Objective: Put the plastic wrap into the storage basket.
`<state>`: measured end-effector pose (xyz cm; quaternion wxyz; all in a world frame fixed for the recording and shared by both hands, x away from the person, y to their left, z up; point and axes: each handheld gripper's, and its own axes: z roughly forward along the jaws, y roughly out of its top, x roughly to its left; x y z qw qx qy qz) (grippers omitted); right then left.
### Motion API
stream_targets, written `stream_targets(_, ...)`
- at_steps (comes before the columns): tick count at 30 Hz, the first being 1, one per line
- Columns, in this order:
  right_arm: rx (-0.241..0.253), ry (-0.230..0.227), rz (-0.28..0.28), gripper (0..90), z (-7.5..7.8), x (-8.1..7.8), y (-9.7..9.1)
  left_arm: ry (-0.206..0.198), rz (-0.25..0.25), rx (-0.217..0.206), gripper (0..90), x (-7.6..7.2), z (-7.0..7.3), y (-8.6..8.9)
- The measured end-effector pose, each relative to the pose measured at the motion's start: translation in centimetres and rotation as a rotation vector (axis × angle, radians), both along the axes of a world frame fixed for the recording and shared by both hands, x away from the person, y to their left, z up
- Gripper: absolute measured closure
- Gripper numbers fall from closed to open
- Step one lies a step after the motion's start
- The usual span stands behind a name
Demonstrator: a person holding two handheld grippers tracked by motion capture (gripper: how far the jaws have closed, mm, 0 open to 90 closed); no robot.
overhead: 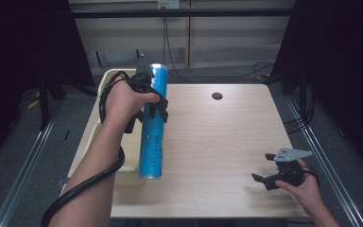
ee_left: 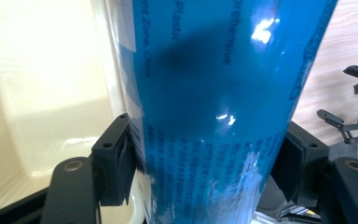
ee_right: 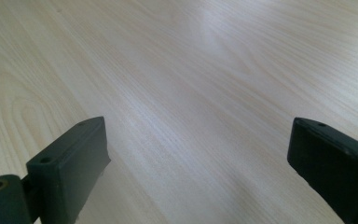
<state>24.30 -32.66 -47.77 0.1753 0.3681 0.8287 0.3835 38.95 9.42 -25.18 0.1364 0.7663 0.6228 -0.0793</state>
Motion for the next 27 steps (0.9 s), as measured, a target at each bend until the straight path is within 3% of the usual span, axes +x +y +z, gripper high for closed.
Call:
stream_targets(14,0.004,0.001,0.000,5.1,0.1,0.0,0.0,0.007,0.025,0.016,32.2,-0.2,-0.8,2.3)
stream_targets(19,0.002,-0.001,0.001,5.1,0.0,0.0,0.0,0.036,0.044,-0.005,32.2,-0.2,-1.4,3.1)
stream_targets(26,0.004,-0.003,0.001,5.2,0.1,0.0,0.1,0.045,0.048,-0.002,32.1,-0.1,-1.8,3.6)
stream_targets(27,0.003,-0.003,0.000,5.2,0.1,0.0,0.1,0.043,0.066,-0.006,32.1,-0.1,-1.9,3.6)
